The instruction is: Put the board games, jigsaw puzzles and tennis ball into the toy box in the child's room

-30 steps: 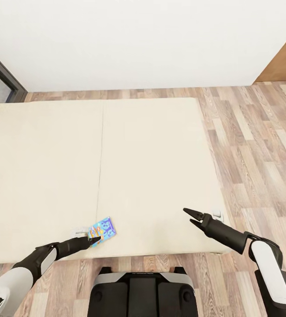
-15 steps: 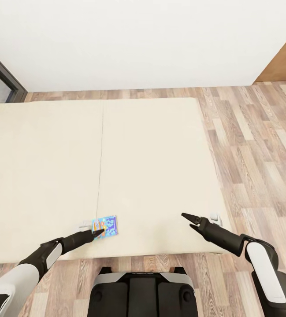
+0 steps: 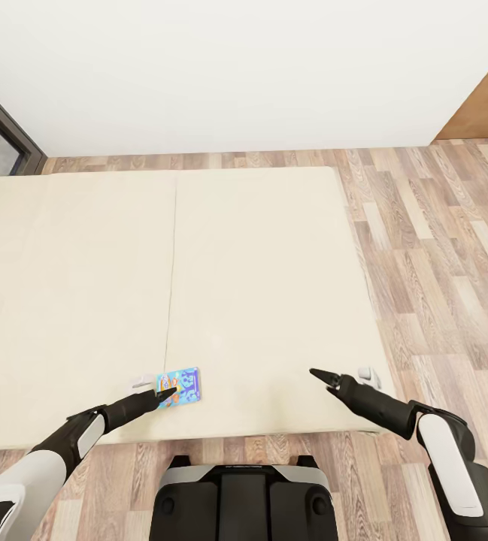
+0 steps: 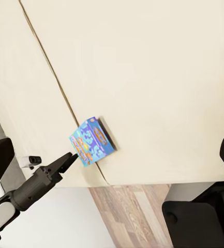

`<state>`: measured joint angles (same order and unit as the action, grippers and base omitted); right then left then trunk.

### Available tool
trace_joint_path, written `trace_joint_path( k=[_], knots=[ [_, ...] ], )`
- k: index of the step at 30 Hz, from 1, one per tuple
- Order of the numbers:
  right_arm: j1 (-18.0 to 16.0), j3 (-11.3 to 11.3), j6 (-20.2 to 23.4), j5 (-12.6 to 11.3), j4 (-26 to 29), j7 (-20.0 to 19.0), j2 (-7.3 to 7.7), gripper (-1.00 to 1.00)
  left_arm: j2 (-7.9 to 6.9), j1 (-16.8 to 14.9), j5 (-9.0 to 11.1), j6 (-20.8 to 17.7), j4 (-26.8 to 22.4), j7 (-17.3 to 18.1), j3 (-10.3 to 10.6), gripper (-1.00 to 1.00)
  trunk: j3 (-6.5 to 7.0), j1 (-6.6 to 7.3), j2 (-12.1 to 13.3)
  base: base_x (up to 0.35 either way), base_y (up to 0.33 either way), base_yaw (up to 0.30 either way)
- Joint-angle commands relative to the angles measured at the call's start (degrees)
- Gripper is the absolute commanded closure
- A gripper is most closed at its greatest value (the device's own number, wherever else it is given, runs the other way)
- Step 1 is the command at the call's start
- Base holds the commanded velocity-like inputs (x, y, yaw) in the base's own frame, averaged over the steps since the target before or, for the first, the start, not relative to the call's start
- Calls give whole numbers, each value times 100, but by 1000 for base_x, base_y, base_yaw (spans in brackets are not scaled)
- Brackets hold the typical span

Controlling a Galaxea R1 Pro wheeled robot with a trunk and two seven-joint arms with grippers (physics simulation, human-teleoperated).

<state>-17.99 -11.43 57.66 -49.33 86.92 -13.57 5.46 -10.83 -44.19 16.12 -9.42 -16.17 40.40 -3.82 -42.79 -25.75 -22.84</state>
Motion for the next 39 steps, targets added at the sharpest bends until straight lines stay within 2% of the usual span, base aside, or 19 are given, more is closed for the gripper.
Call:
trace_joint_path(
  k=[1, 5, 14, 39],
  knots=[
    [-3, -9, 26, 89, 1, -59, -1, -100, 2, -2, 14, -60, 0, 29, -38, -100, -6, -3, -8, 0, 0, 0],
    [-3, -9, 26, 203, 1, -58, -1, -100, 2, -2, 12, -60, -6, 32, -40, -100, -6, -3, -8, 0, -6, 0],
    [-3, -9, 26, 204, 1, -58, -1, -100, 2, -2, 7, -53, -9, 43, -40, -100, -6, -3, -8, 0, -87, 0],
    [-3, -9, 26, 205, 33, -108, -1, -100, 2, -2, 5, -51, -9, 86, -31, -100, -6, -3, -8, 0, -3, 0]
  ],
)
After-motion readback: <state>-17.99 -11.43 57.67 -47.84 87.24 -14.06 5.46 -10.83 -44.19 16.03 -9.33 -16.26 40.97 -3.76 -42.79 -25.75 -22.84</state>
